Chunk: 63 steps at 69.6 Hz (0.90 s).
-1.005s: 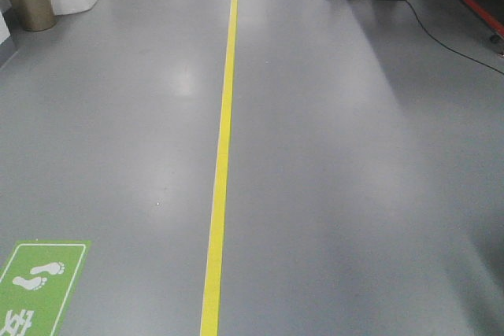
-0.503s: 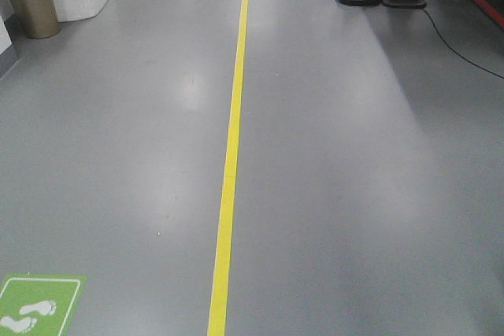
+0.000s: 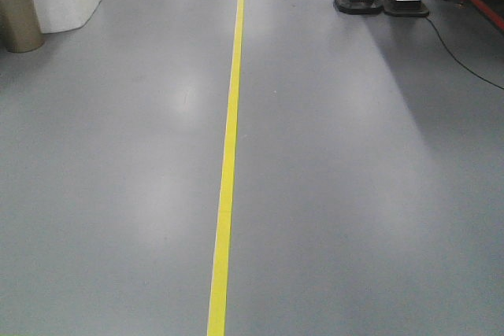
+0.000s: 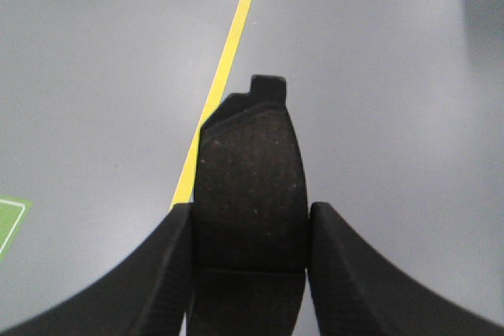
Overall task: Move and align brake pads A on conveyor
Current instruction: 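Drive forward along the yellow floor line carrying both pads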
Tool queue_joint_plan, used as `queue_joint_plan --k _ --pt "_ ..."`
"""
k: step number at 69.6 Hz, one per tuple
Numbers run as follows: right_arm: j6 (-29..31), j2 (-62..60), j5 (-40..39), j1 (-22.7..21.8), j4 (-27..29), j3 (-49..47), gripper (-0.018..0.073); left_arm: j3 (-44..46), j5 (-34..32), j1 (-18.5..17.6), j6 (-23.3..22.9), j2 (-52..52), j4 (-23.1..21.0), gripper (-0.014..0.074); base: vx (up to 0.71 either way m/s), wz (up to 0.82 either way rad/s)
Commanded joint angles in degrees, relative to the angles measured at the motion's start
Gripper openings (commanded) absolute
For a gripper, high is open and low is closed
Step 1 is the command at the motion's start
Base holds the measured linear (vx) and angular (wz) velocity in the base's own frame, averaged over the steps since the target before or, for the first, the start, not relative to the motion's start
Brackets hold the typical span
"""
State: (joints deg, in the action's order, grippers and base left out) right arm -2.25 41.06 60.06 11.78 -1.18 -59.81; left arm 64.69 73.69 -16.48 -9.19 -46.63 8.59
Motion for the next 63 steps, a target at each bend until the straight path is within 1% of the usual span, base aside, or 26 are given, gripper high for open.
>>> queue_joint_plan --k 1,63 --pt "0.22 -0.01 -4.71 0.02 -0.41 -1.51 -0.0008 1.19 -1.85 -0.33 -0.43 0.17 0.5 -0.0006 0.48 -0.01" --pt "0.22 -0.01 -4.74 0.02 -0.41 -1.51 -0.0008 1.19 -1.85 -0.33 -0.43 0.17 0.5 -0.0006 0.53 0.02"
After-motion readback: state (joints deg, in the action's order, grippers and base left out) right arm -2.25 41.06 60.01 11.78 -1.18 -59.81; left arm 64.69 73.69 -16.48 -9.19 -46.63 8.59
